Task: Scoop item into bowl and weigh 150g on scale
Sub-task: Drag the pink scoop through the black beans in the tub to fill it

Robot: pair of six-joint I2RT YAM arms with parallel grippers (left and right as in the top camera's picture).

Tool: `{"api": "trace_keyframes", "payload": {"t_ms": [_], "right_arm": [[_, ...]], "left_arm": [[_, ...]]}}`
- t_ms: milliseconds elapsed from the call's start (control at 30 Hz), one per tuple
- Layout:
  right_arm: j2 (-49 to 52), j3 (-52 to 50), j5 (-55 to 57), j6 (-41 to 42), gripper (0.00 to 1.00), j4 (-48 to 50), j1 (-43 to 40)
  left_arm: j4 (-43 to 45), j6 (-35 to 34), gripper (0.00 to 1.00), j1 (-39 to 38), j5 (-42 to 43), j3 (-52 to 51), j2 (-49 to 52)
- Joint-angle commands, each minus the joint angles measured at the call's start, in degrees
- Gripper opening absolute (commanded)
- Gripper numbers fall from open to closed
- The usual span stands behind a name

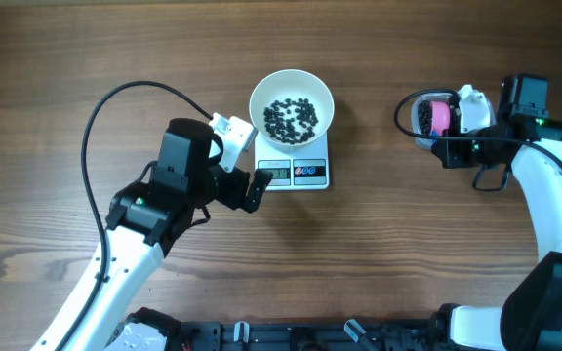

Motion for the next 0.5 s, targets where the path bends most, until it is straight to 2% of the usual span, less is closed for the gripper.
{"api": "trace_keyframes", "payload": {"t_ms": [0, 467], "right_arm": [[1.18, -0.57, -5.60, -0.92, 0.04, -0.11, 0.02], [1.60, -0.57, -10.95, -0.37, 0.04, -0.33, -6.03]], "left_arm": [[-0.04, 0.83, 1.00, -0.20, 0.50, -0.31, 0.44], [-0.02, 0.83, 1.00, -0.20, 0.48, -0.31, 0.44]]}}
